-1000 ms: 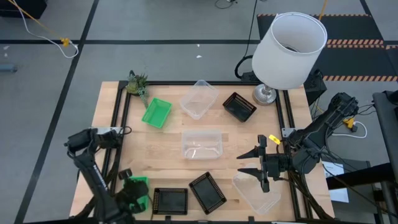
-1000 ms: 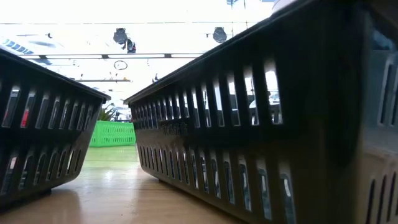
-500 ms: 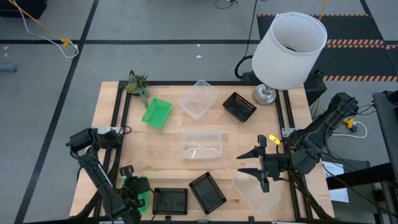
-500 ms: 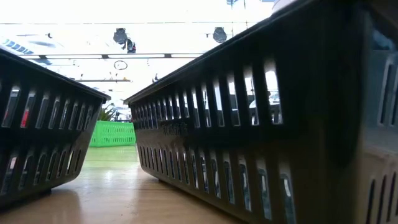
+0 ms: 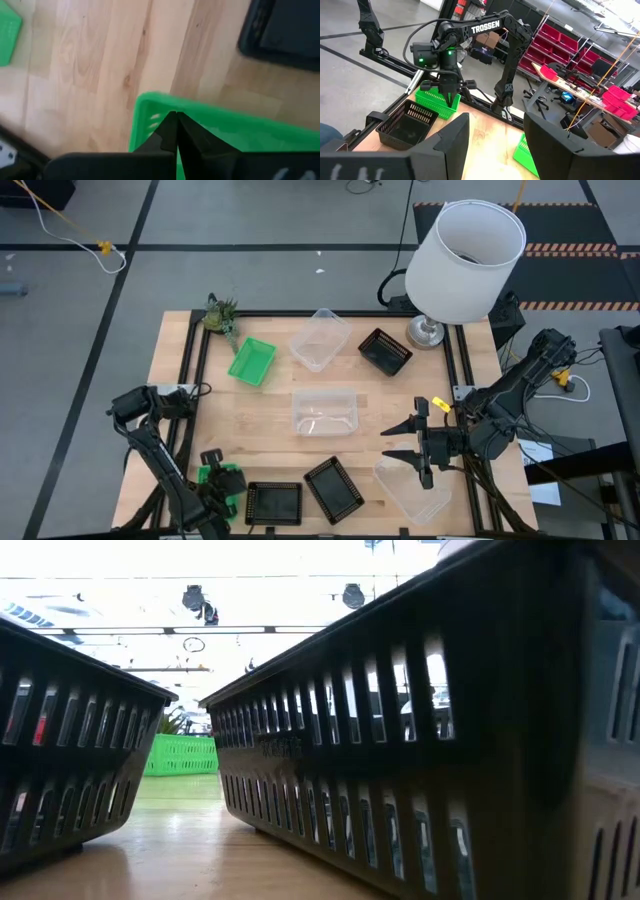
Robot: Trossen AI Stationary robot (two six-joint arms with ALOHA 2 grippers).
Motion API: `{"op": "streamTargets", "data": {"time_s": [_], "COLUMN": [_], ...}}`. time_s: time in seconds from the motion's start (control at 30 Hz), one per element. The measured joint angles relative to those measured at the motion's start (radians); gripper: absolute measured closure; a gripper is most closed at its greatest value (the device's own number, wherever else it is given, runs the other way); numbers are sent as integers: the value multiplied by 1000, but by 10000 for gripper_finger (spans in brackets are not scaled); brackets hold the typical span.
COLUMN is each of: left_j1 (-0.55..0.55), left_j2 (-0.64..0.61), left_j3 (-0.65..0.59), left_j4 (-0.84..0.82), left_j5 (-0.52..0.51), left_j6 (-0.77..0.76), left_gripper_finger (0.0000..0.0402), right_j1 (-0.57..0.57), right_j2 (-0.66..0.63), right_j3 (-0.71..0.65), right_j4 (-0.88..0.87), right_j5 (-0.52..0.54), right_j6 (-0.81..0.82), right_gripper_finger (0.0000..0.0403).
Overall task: Stack baskets by color
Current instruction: Stack the middle right green bin on the bottom left green bin, then stack the bottom right black bin on the bottom left black bin
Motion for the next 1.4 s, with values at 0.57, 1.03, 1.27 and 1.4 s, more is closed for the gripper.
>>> {"op": "streamTargets", "data": {"time_s": [0.57, 1.03, 1.27, 1.4], "left_j1": [16, 19, 58, 90], "left_j2": [0, -29, -29, -29], "left_j3": [15, 273, 313, 314], "left_j4": [-3, -119, -118, -118], "left_j5": [16, -9, -194, -246], "left_j6": [32, 40, 162, 220], "left_gripper_finger": [397, 392, 383, 383], "right_j1": [0, 0, 0, 0], "right_j2": [0, 5, 130, 269], "right_j3": [0, 0, 0, 0], "right_j4": [0, -111, -191, -159], "right_j5": [0, -113, -235, -351], "right_j6": [0, 169, 392, 469], "right_gripper_finger": [222, 222, 222, 222]}}
